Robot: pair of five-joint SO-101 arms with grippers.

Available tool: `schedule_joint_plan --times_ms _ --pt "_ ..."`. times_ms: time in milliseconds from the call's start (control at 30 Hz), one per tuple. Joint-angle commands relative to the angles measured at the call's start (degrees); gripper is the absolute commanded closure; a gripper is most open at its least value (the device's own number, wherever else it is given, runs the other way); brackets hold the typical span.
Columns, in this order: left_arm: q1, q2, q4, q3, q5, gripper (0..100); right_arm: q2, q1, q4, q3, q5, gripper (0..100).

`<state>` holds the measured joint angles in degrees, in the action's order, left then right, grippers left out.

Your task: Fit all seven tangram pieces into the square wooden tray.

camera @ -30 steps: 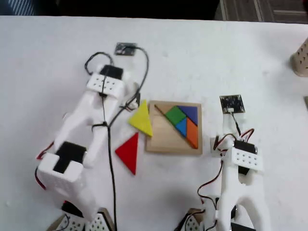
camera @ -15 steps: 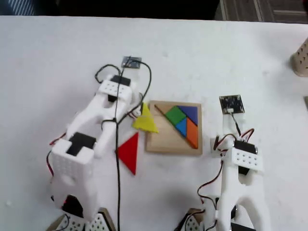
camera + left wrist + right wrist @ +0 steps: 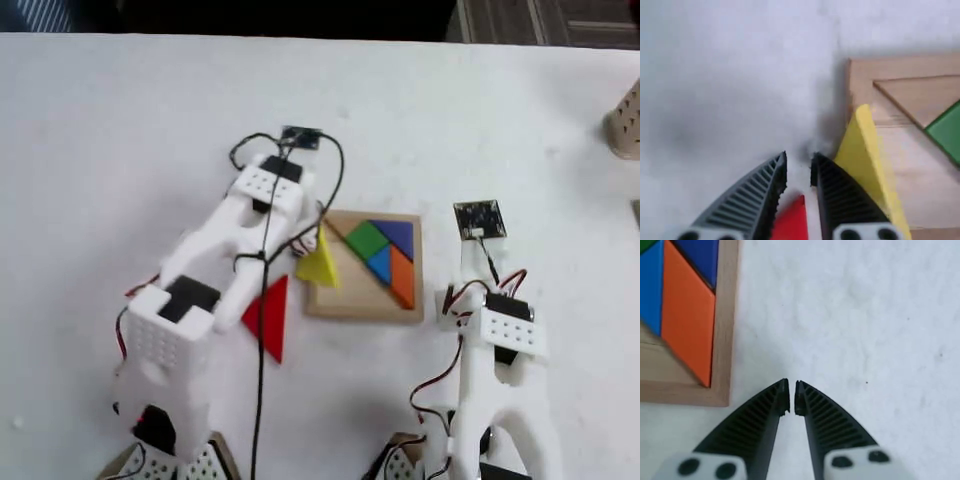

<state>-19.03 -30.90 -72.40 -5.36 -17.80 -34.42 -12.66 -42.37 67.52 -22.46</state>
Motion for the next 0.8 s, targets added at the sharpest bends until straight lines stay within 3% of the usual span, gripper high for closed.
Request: schedule_joint_plan --times_ms 0,467,633,767 --pt "-2.5 0.6 -3.0 -5.5 -0.9 88 -1.5 -0.4 0.9 -0.5 -0.7 96.7" --pt "-1.3 1.3 -9.7 -11.2 -0.4 88 -1.4 0.7 0.9 -0.5 -0.7 96.7" --pt "5.3 9.5 -11.6 -9.7 -0.4 88 -1.5 0.7 0.9 -0.5 -0.6 96.8" --pt "11.6 16.0 -6.5 -2.1 -0.4 88 -1.6 0.8 1.1 -0.6 -0.6 96.8"
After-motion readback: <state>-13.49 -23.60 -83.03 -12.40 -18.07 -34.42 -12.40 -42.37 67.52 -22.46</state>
